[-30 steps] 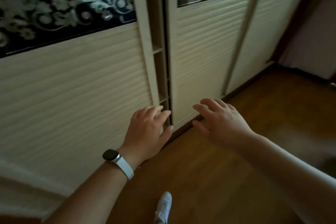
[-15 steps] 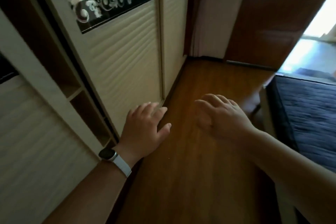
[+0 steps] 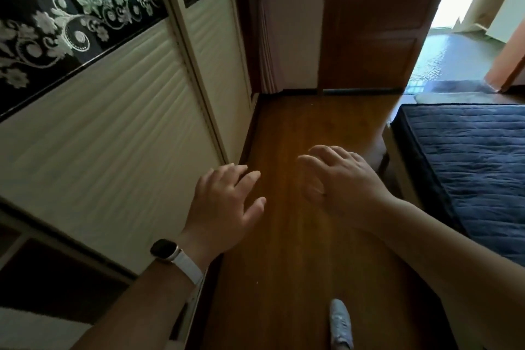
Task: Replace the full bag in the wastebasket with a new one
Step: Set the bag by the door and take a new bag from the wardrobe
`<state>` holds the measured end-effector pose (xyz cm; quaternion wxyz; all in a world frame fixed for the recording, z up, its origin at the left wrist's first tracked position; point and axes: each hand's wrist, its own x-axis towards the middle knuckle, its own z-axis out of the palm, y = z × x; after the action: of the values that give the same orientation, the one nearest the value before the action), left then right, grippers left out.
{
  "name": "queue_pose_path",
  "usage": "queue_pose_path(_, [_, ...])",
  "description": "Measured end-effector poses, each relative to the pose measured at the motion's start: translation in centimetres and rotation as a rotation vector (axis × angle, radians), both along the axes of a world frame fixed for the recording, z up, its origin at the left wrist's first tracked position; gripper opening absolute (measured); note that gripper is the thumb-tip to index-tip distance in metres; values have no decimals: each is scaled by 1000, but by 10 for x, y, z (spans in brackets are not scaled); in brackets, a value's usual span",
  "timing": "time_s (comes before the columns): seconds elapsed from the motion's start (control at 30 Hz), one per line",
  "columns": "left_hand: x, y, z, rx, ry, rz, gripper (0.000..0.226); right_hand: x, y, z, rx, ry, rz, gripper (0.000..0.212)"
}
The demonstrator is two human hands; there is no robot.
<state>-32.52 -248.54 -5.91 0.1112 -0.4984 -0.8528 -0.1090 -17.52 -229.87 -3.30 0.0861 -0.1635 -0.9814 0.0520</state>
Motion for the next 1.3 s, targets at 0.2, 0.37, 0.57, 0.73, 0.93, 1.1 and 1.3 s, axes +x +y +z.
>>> queue_pose_path(0.2, [-31,116,15,-23,16,28,50,-34,112,8,-1,16,58,56])
queue_pose_path(0.37, [-51,198,28,16,52,47,49,-61,203,26,37,30,94,59])
queue_pose_path(0.57, [-95,254,38,-1,104,34,47,-105,260,39,26,67,116,57])
queue_pose_path(0.73, [-150,291,30,17,102,49,45,-158,298,30,3,50,127,55])
queue_pose_path(0.93, [-243,352,7,43,58,37,47,-247,353,14,3,18,95,55])
queue_pose_path(1.1, [-337,394,9,55,41,29,46,-333,388,18,-6,-31,69,58])
queue_pose_path(1.3, [-435,419,27,72,136,45,46,-436,412,36,7,-22,89,61])
